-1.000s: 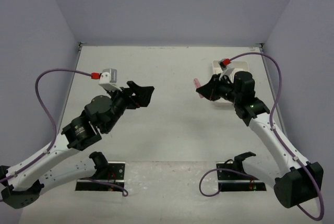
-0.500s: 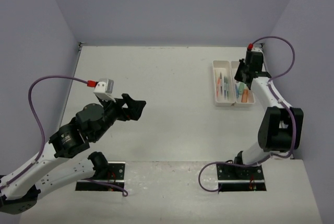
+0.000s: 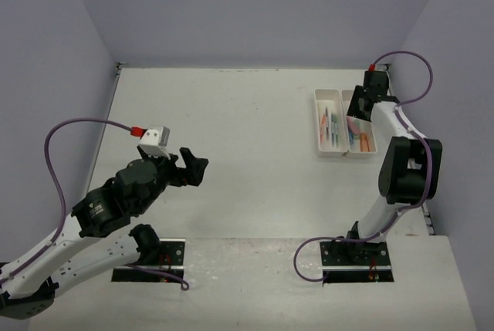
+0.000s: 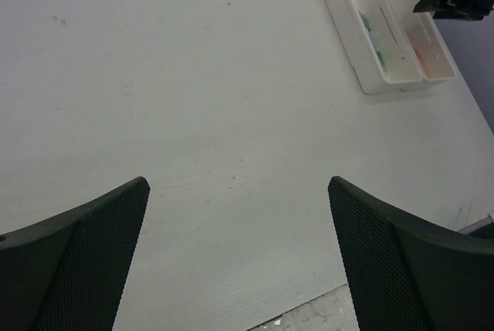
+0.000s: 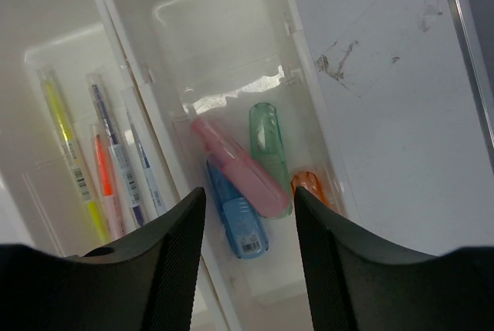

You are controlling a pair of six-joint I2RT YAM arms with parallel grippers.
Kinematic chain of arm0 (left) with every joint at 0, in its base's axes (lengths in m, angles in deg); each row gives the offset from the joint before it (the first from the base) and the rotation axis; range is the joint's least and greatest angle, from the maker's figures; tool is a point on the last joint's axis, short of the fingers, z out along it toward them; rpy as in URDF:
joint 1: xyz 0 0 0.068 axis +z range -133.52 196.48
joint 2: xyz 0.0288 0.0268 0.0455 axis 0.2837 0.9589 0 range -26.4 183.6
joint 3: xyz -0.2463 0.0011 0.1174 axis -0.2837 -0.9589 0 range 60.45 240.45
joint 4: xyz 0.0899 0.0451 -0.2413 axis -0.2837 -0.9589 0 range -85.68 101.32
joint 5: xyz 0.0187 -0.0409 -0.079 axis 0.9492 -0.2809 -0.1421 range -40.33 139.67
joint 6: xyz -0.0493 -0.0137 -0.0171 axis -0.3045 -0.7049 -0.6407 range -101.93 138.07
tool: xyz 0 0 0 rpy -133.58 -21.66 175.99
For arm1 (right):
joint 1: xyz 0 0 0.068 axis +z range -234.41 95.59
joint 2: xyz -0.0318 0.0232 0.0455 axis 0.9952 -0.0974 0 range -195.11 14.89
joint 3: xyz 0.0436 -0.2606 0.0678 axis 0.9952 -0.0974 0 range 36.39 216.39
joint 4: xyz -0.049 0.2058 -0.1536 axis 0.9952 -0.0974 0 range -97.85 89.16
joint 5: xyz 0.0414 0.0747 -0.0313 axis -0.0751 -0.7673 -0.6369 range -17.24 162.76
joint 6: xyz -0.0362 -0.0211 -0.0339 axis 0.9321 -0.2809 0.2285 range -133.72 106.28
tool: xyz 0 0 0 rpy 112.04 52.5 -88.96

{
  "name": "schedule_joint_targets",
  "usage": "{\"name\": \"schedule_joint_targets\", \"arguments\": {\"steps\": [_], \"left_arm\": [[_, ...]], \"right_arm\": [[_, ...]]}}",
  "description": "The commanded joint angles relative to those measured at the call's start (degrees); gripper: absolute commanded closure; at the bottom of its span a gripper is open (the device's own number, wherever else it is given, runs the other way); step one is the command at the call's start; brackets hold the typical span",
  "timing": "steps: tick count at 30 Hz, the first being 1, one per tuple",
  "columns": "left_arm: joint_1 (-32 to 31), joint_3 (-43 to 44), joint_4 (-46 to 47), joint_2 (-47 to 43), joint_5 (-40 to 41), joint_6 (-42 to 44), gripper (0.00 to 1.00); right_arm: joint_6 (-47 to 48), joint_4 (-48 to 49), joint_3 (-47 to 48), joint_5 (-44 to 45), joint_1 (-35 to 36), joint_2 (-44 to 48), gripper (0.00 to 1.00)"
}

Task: Sort the stationery into containers
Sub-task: Place the pen in the storage box, then reset both arms

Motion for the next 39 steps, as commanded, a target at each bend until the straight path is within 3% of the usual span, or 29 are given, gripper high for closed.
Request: {"name": "schedule_joint_targets", "arguments": {"steps": [1,3,8,12,15,18,21,27,33,39], "left_arm": [[-0.1,0.3,-0.4,3.4,8.3,-0.5,0.00],[-0.1,1.0,-0.5,6.6,9.5,-2.2,0.00],[0.0,5.0,2.0,17.5,17.0,-5.6,0.00],[0.0,10.4,-0.3,22.5,20.5,-4.9,0.00],[-0.1,10.4,-0.5,22.2,22.6,-1.3,0.00],[0.0,11.0,-4.4,20.4,27.0,-0.3,0.00],[0.0,12.4,-7.5,17.0,29.6,0.0,0.00],[0.0,8.6,-6.0,7.8,34.4,8.8,0.00],[0.3,-2.3,6.0,-5.9,41.0,12.4,0.00],[7.1,-4.3,10.9,-7.5,37.3,15.8,0.00]], "right_arm": [[-1.7,-2.5,1.4,-1.1,-0.1,4.8,0.46],[-2.6,-3.5,0.4,-3.1,0.1,9.5,0.41],[-3.2,-5.8,-3.5,-3.6,8.0,28.2,0.01],[-5.2,-8.4,-8.8,-4.0,12.7,44.9,0.01],[-5.5,-10.0,-12.5,-7.1,12.9,54.0,0.01],[-5.4,-13.1,-14.1,-4.2,12.9,62.0,0.01],[-5.1,-16.9,-14.2,-1.0,12.9,66.0,0.01],[-5.7,-19.8,-15.9,3.0,12.9,71.8,0.01],[-5.2,-16.4,-22.4,-2.0,12.9,78.4,0.01],[-6.0,-17.0,-21.4,-0.6,12.9,76.2,0.01]]}}
